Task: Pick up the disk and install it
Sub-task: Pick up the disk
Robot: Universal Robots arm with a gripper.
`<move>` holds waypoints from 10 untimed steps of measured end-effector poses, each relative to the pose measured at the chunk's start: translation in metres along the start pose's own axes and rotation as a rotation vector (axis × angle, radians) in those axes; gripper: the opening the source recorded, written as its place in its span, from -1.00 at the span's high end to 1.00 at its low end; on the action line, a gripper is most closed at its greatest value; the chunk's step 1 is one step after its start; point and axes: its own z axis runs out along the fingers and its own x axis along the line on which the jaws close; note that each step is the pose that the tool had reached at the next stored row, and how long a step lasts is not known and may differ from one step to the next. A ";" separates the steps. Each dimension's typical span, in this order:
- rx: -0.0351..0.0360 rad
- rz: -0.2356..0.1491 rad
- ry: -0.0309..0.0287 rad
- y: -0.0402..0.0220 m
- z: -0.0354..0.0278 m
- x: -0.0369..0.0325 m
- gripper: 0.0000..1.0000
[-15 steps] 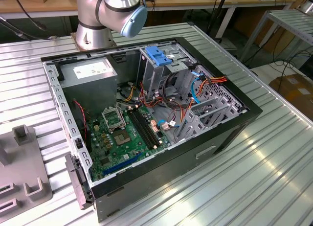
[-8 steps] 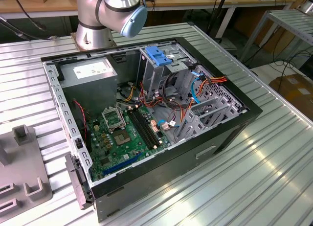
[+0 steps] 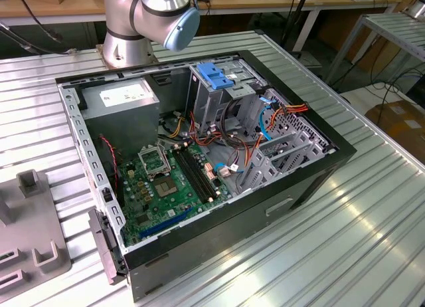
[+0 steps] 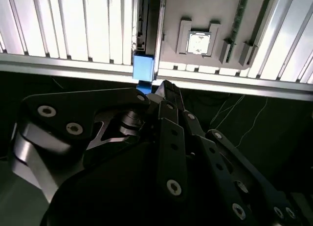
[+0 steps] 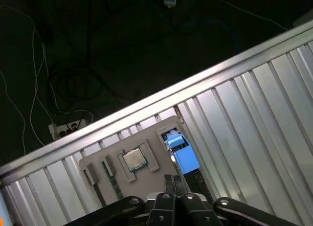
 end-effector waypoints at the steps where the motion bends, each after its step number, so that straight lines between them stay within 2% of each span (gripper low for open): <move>1: 0.0003 -0.019 0.0008 0.0000 0.0000 0.0000 0.80; 7: 0.0017 -0.119 0.0051 0.0000 0.0000 0.0000 0.80; 9: 0.0023 -0.174 0.0075 0.0000 0.0000 0.0000 0.80; 10: 0.0026 -0.189 0.0082 0.0000 0.0000 0.0000 0.80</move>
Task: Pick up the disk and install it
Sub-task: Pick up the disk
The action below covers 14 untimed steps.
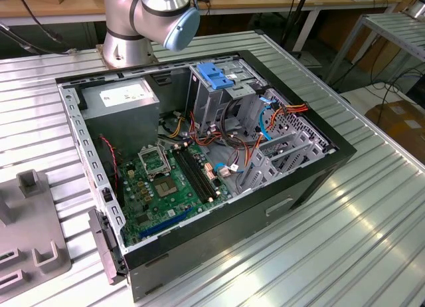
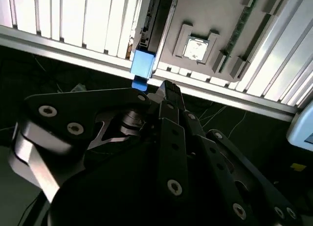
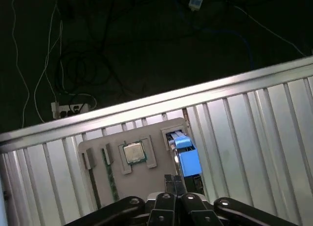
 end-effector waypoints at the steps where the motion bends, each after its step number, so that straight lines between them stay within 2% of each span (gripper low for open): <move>1: 0.0002 -0.015 0.0006 0.0000 0.0000 0.0000 0.80; 5: 0.0015 -0.111 0.0047 0.0000 0.0000 0.0000 0.80; 7: 0.0025 -0.186 0.0080 0.0000 0.0000 0.0000 0.80; 10: 0.0038 -0.267 0.0118 0.0000 0.0005 0.0000 0.80; 11: 0.0051 -0.277 0.0130 0.0000 0.0006 0.0000 0.80; 12: 0.0096 -0.279 0.0139 0.0001 0.0008 -0.0001 0.77; 13: 0.0151 -0.279 0.0148 0.0001 0.0016 -0.0010 0.66; 14: 0.0164 -0.279 0.0147 0.0002 0.0024 -0.0016 0.54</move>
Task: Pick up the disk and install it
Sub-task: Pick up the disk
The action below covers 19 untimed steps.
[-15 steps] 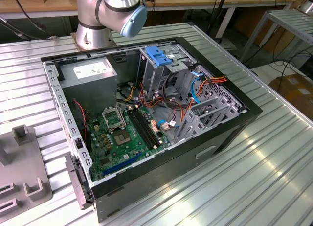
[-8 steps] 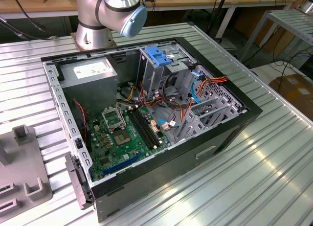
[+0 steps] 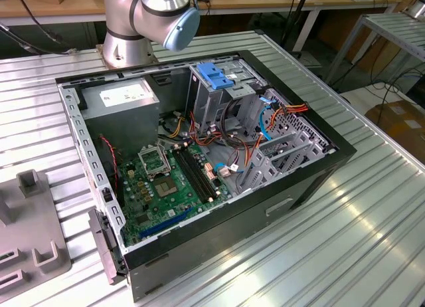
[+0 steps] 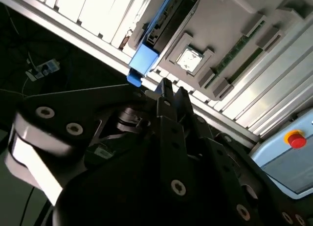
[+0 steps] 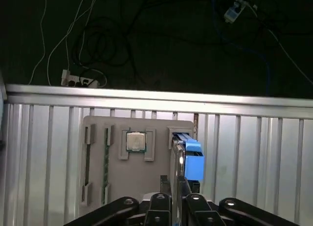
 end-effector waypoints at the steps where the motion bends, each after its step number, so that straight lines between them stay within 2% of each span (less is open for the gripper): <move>1: 0.0039 0.003 0.0001 0.0000 0.0012 -0.0010 0.41; 2: 0.0075 0.010 0.0002 -0.0001 0.0022 -0.0012 0.41; 3: 0.0101 0.017 0.0002 -0.0001 0.0030 -0.0013 0.28; 8: 0.0315 0.041 0.0045 -0.0002 0.0060 -0.0019 0.25; 9: 0.0338 0.042 0.0049 -0.0002 0.0067 -0.0022 0.13; 12: 0.0407 0.048 0.0055 -0.0004 0.0093 -0.0037 0.13; 13: 0.0447 0.067 0.0053 -0.0005 0.0114 -0.0057 0.13; 14: 0.0442 0.067 0.0048 0.0006 0.0185 -0.0136 0.13; 19: 0.0444 0.066 0.0039 0.0027 0.0201 -0.0137 0.13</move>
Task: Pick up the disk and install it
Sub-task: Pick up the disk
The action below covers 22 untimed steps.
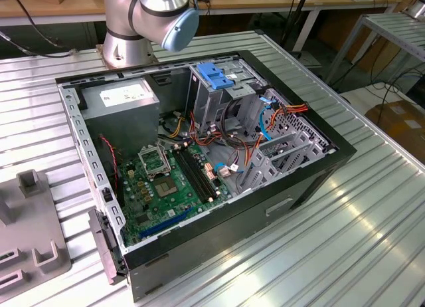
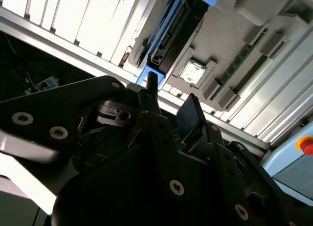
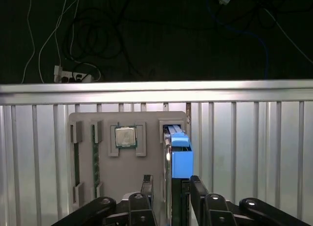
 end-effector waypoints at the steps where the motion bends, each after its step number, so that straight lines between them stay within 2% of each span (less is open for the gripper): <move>1: -0.0002 0.000 0.0001 0.0012 0.0001 0.0000 0.13; 3: -0.0008 0.000 0.0000 0.0066 0.0014 -0.0003 0.13; 13: -0.0011 0.000 0.0000 0.0071 0.0013 -0.0002 0.11; 14: -0.0011 0.000 0.0000 0.0071 0.0013 -0.0002 -0.02; 15: -0.0012 0.000 0.0001 0.0071 0.0014 -0.0002 -0.02; 22: -0.0010 0.000 0.0013 0.0073 0.0146 -0.0012 -0.02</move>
